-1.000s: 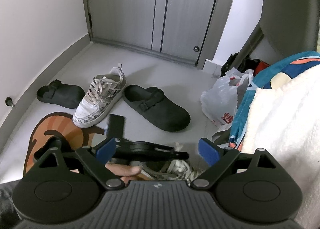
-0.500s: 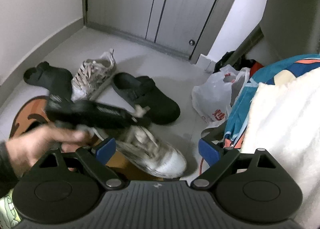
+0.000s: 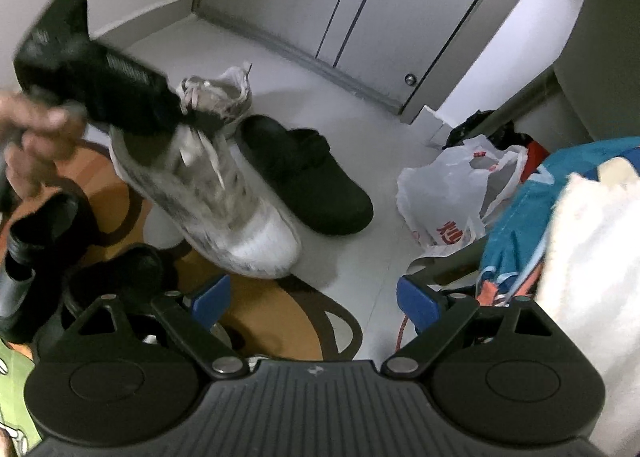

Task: Organize scattered shoes
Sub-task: 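Lift and carry the white sneaker with the left tool toward the mat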

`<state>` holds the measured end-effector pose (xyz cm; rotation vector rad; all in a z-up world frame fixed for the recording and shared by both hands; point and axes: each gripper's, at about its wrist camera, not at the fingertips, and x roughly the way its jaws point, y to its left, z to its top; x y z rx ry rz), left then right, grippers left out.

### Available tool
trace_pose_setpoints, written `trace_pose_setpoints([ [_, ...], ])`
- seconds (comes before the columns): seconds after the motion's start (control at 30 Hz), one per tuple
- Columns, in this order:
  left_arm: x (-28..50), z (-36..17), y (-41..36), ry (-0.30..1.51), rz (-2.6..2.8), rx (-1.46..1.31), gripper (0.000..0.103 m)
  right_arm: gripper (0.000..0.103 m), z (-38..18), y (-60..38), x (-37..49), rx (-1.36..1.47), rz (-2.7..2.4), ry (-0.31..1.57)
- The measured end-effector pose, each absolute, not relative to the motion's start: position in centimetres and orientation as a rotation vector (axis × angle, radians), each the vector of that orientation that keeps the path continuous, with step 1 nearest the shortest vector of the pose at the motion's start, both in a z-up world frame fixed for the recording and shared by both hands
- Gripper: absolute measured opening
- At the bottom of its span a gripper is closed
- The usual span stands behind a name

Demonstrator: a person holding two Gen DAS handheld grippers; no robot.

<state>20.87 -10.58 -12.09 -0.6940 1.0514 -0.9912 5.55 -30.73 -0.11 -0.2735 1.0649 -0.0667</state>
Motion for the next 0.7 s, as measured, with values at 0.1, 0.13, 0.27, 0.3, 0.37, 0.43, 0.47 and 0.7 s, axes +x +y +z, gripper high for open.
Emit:
trace_pose_setpoints([
  [0.1,21.2,-11.9,-9.7,1.056,-0.986,-0.690,0.010,0.093,-2.0,-30.8,5.6,-0.239,-0.062,1.062],
  [0.13,21.4,-11.8,-9.4,1.057,-0.993,-0.681,0.010,0.093,-2.4,-30.9,5.6,-0.225,-0.061,1.055],
  [0.27,21.9,-11.6,-9.1,1.069,-1.010,-0.659,0.010,0.093,-4.8,-31.5,6.2,-0.153,-0.071,1.059],
  [0.3,22.1,-11.7,-9.3,1.077,-1.018,-0.643,0.010,0.093,-5.5,-31.6,6.6,-0.134,-0.081,1.068],
  [0.37,22.2,-11.8,-9.6,1.084,-1.037,-0.627,0.010,0.093,-6.4,-31.5,7.4,-0.086,-0.066,1.070],
  [0.43,22.2,-11.9,-10.2,1.096,-1.080,-0.597,0.010,0.093,-7.2,-31.2,8.1,-0.062,-0.043,1.067],
  [0.47,22.2,-12.0,-10.4,1.103,-1.094,-0.581,0.010,0.093,-7.4,-31.0,8.2,-0.064,-0.032,1.064],
  [0.7,22.6,-11.6,-12.0,1.126,-1.178,-0.490,0.010,0.093,-9.8,-31.4,10.9,-0.081,0.072,1.052],
])
